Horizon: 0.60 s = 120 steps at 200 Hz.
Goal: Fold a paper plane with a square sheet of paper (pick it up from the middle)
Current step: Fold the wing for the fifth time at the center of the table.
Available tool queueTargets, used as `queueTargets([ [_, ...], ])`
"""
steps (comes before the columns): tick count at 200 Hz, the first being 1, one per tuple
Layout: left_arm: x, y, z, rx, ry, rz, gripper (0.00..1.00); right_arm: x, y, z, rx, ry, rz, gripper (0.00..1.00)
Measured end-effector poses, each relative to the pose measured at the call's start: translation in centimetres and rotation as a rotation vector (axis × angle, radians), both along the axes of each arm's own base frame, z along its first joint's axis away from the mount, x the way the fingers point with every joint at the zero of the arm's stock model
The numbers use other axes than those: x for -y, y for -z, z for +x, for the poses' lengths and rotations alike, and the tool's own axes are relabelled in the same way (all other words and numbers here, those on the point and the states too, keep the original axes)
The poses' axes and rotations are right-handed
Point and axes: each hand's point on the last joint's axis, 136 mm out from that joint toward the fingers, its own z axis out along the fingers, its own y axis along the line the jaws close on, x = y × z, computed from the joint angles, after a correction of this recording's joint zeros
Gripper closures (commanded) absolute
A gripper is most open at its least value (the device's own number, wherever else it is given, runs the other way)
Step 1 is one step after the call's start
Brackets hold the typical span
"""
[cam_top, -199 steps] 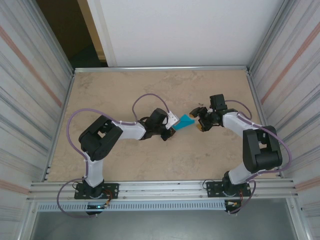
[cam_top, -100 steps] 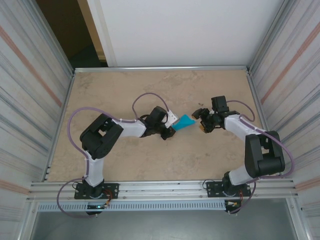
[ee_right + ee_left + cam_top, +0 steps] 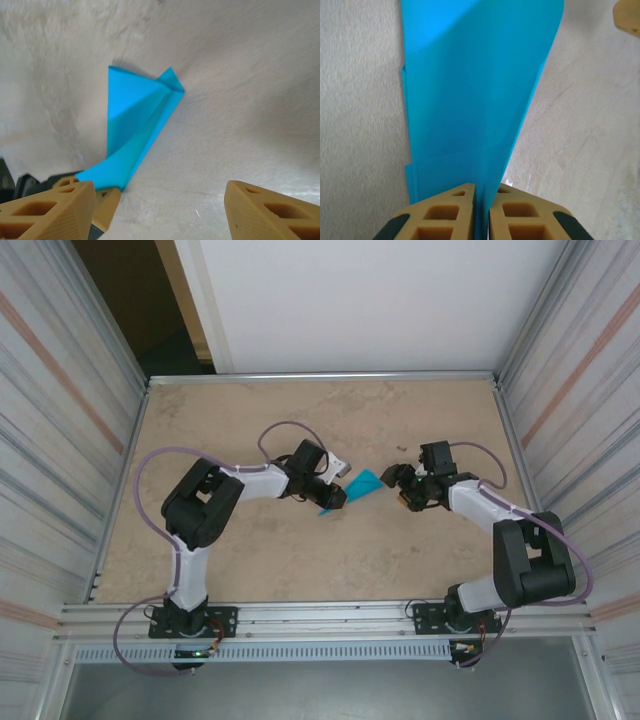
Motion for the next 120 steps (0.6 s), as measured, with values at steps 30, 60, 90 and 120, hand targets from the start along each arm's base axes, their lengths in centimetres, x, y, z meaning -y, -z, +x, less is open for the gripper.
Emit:
queueTargets([
  [30, 0.2, 0.2, -0.6, -0.097, -0.028, -0.008, 0.85, -2.1, 0.2, -0.6, 0.028, -0.102, -0.020, 0.29],
  [60, 0.6, 0.2, -0.4, -0.162, -0.067, -0.010, 0.85, -3.5, 1.1, -0.5, 0.015, -0.166, -0.034, 0.30],
  [90, 0.8, 0.0, -0.2, -0.212, -0.114, -0.014, 0.85, -4.6, 1.8, -0.1, 0.002, -0.210, -0.043, 0.33],
  [120, 1.0, 0.3, 0.0, -0.269, -0.158, -0.016, 0.85, -5.3, 2.2, 0.5, -0.011, -0.240, -0.044, 0.37],
])
